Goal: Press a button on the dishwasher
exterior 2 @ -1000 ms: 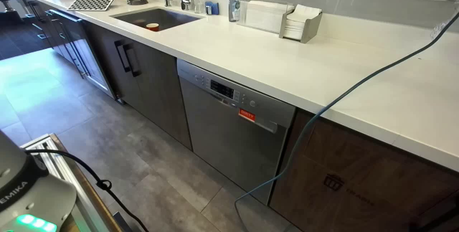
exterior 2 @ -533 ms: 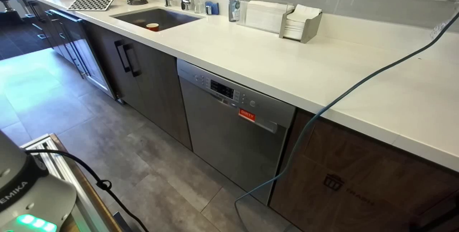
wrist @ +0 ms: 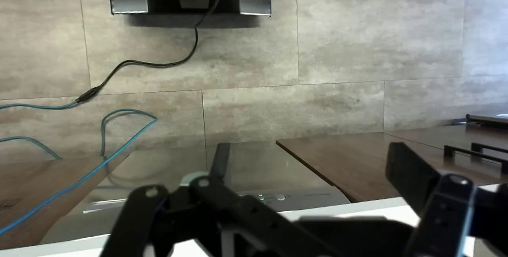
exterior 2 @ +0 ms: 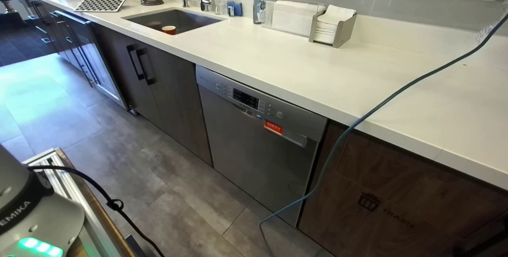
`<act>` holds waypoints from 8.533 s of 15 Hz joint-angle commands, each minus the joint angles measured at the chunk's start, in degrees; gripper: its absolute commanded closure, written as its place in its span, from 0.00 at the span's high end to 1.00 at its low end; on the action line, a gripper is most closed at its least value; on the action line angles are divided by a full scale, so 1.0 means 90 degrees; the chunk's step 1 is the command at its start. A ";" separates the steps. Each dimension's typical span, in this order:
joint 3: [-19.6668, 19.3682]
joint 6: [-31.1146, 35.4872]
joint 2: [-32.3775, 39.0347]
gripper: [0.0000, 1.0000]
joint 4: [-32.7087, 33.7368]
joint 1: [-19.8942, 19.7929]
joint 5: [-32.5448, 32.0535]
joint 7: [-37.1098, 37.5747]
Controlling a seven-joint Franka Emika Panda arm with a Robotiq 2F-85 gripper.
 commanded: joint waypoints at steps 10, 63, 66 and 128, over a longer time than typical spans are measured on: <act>0.1080 0.1116 0.1687 1.00 -0.0224 0.0773 -0.1385 -0.1274; 0.0885 0.8276 0.2340 1.00 -0.3658 0.0919 -0.5548 -0.0196; 0.0897 0.8259 0.2468 1.00 -0.3614 0.0960 -0.5803 -0.0112; 0.0908 0.6216 0.5389 0.00 -0.0915 0.1370 -1.1276 0.3712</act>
